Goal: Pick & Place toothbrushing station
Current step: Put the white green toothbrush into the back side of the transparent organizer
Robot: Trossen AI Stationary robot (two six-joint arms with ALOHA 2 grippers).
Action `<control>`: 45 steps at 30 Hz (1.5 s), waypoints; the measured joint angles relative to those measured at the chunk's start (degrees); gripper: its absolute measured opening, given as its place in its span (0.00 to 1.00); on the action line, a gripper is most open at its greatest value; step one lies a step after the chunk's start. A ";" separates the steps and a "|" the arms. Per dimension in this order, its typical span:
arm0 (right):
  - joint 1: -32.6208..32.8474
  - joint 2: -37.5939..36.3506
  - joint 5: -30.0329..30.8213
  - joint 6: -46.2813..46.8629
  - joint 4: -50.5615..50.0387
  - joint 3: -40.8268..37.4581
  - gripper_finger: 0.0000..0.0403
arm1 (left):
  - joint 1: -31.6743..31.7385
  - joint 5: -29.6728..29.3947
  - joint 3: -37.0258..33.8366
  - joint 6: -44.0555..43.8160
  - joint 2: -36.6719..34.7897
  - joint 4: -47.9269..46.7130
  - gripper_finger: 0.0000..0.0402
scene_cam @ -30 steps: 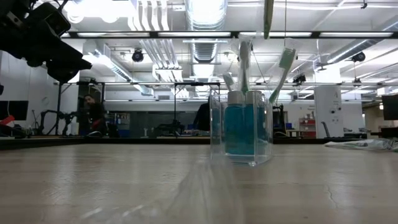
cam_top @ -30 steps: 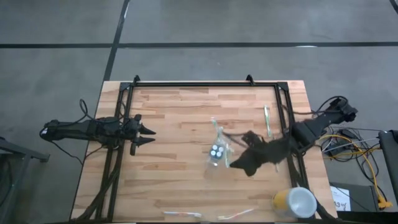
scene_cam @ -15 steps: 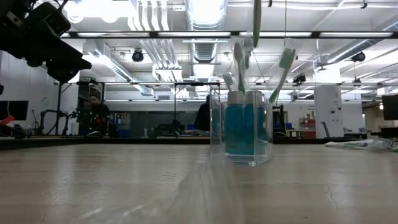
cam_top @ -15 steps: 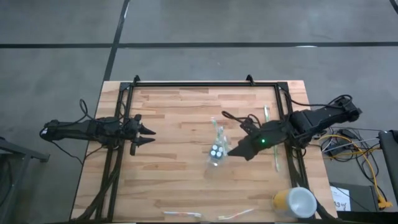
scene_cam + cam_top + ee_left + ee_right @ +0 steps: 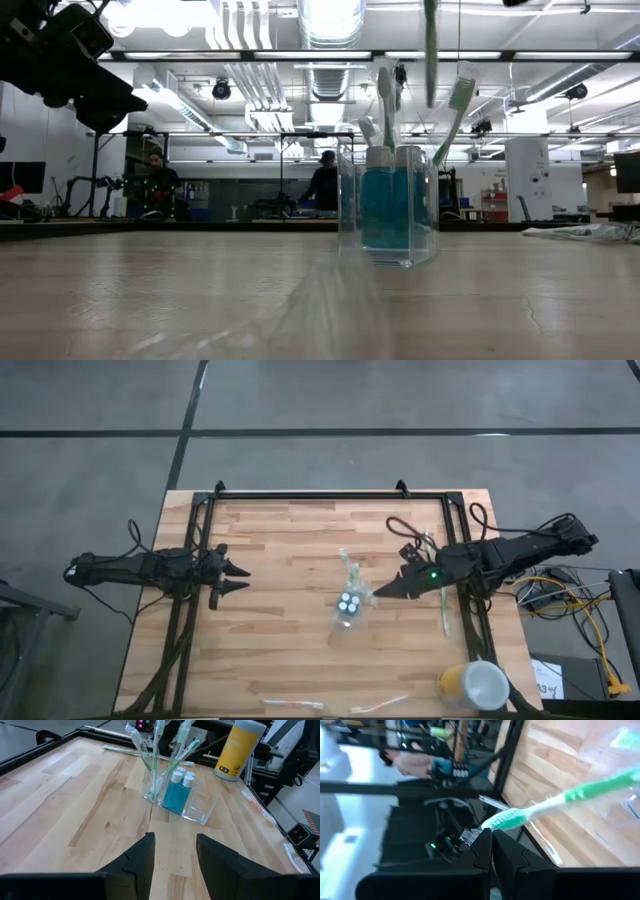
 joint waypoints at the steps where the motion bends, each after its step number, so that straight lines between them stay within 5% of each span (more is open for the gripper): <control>1: -0.47 -0.71 0.02 0.48 1.65 -1.63 0.02 | 0.02 -0.01 0.00 0.01 0.00 0.01 0.37; 10: -4.65 -3.62 -2.16 2.78 14.72 -11.80 0.02 | 0.02 -0.06 0.00 0.01 0.00 0.01 0.37; 32: -8.83 -3.43 -8.20 9.14 23.58 -19.83 0.02 | 0.02 -0.16 0.00 0.01 0.01 0.01 0.37; 45: -9.07 3.23 -8.05 14.72 28.27 -23.76 0.02 | 0.01 0.04 0.00 -0.01 -0.01 0.04 0.37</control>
